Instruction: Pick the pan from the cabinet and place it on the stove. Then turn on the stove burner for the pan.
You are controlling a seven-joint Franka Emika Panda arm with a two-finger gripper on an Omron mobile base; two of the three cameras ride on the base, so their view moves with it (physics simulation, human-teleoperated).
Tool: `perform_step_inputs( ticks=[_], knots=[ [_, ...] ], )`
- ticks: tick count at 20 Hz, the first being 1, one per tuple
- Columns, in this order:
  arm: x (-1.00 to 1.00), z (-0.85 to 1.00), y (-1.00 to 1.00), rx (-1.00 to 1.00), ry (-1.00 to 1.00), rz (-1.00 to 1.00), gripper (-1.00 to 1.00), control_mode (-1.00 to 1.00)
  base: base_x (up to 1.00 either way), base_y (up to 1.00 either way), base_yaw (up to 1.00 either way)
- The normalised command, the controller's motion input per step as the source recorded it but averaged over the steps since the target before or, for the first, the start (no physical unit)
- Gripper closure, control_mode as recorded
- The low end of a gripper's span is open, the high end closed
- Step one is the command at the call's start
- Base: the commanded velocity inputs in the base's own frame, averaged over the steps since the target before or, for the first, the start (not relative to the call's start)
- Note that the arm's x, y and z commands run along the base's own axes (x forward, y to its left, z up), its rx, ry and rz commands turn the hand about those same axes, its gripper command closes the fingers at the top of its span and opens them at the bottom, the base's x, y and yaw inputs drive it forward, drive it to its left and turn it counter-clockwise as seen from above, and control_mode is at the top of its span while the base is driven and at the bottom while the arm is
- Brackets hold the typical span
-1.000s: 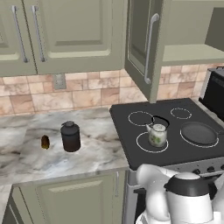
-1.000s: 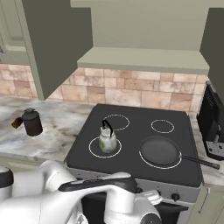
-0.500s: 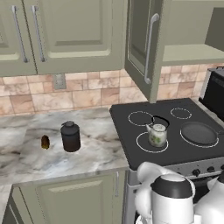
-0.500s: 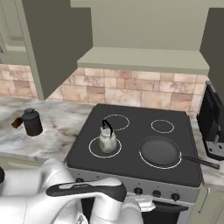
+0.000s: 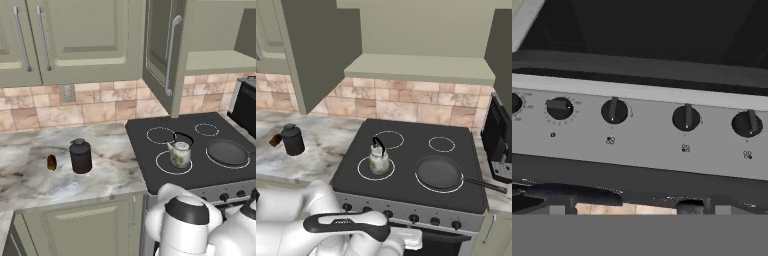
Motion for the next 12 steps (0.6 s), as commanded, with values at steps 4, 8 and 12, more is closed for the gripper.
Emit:
perform_step_inputs(
  ticks=[4, 8, 12],
  knots=[
    [0.14, -0.07, 0.0, 0.0, -0.16, -0.04, -1.0, -1.0, 0.0, 0.0, 0.0],
    [0.1, -0.08, -0.03, -0.05, -0.1, 0.0, -1.0, -1.0, 0.0, 0.0, 0.0],
    [0.0, -0.15, -0.2, -0.06, -0.04, -0.02, -1.0, -1.0, 0.0, 0.0, 0.0]
  ],
)
